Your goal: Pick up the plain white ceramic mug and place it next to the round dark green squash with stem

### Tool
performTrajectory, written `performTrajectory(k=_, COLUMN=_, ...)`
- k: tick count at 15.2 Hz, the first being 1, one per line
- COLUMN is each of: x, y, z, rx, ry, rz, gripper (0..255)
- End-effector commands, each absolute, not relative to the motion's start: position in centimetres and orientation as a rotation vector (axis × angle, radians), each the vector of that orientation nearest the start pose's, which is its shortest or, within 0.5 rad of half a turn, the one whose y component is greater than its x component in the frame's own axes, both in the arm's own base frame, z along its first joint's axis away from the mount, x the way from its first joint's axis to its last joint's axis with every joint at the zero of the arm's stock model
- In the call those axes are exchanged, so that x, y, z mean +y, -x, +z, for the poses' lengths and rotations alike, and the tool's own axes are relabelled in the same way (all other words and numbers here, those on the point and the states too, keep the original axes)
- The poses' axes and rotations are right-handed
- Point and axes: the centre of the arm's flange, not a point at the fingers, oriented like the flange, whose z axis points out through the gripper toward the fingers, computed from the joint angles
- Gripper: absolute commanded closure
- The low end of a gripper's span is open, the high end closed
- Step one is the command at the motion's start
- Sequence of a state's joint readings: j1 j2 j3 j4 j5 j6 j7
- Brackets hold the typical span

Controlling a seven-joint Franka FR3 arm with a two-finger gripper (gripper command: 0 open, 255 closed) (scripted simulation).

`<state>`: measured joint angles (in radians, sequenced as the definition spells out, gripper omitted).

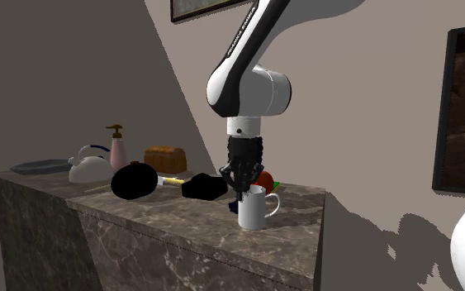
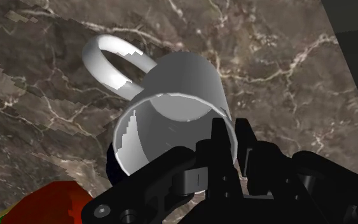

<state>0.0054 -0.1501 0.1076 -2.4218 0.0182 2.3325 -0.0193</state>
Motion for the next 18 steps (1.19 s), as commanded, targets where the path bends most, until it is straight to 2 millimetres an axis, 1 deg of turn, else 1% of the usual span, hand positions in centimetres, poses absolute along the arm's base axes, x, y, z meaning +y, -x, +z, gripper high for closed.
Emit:
performTrajectory(k=1, x=5.4, y=-47.2, z=37.1, rx=-0.187, ry=3.134, rz=-0.094, gripper=255)
performTrajectory(k=6, x=5.4, y=-47.2, z=37.1, rx=-0.187, ry=3.134, rz=-0.094, gripper=255)
performTrajectory(k=18, x=5.4, y=-47.2, z=43.5, rx=-0.187, ry=3.134, rz=-0.094, gripper=255)
